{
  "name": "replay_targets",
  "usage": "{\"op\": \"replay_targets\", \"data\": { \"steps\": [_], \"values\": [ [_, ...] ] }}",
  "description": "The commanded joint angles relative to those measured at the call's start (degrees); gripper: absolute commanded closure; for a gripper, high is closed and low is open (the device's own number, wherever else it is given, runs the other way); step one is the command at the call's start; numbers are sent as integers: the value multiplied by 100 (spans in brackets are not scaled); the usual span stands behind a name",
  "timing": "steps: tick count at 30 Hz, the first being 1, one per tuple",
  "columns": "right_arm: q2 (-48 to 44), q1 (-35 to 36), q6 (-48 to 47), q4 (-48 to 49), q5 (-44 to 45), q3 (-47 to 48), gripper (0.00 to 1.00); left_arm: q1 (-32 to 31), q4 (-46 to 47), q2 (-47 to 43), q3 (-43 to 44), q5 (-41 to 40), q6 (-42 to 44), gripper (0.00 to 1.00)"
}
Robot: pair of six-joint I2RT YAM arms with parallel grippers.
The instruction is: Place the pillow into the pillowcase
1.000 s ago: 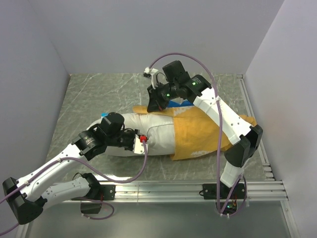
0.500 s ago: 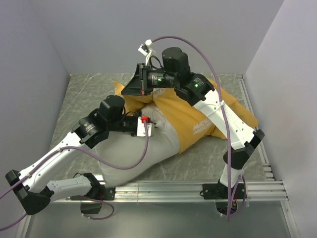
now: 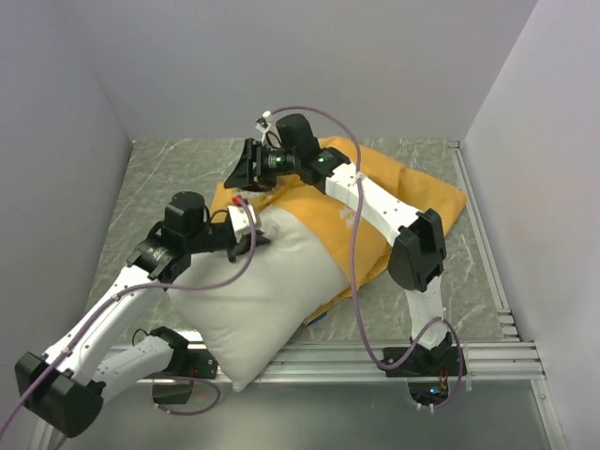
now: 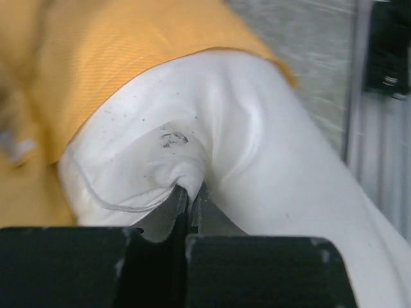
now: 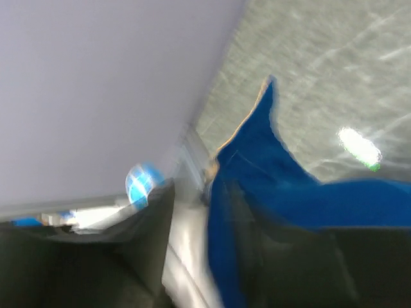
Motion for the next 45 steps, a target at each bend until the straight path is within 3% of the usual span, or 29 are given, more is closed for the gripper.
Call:
{"op": "replay_targets", "data": {
  "steps": [1,3,5,7,11,14,19,28,34,38,45],
  "values": [
    [-256,-12,-570,146,-134,787,38,865,798,459,-133,345,-666,100],
    [-501,-204,-1332,-292,270,894,29,1411,965,838,33,232,-745,100],
    [-886,-372,-1888,-619,665,815,28,1710,1045,1418,218,91,-850,100],
    [-1308,-610,-2793,-1111,1306,482,28,1799,1071,1892,482,4,-894,90],
    [-1933,-663,-4567,-1893,2633,-526,32,2045,782,2211,1008,-68,-938,52],
    [-2233,-541,-5193,-2113,3512,-1256,38,2089,439,1931,1141,-225,-780,36],
    [-2322,13,-5652,-1957,4796,-1900,37,2089,-88,1272,1159,-515,-1139,22],
    [-1707,523,-5679,-1992,5211,-1927,36,2081,-563,585,624,-525,-3143,15],
    [-1644,550,-5618,-2219,5203,-1726,41,2089,-660,822,61,-490,-3259,17],
    [-1760,690,-5573,-2570,4895,-1437,34,2089,-441,849,-202,-498,-3399,17],
    [-1426,1147,-5933,-2361,5667,-1734,26,2089,-396,937,-203,-630,-3549,10]
  ]
}}
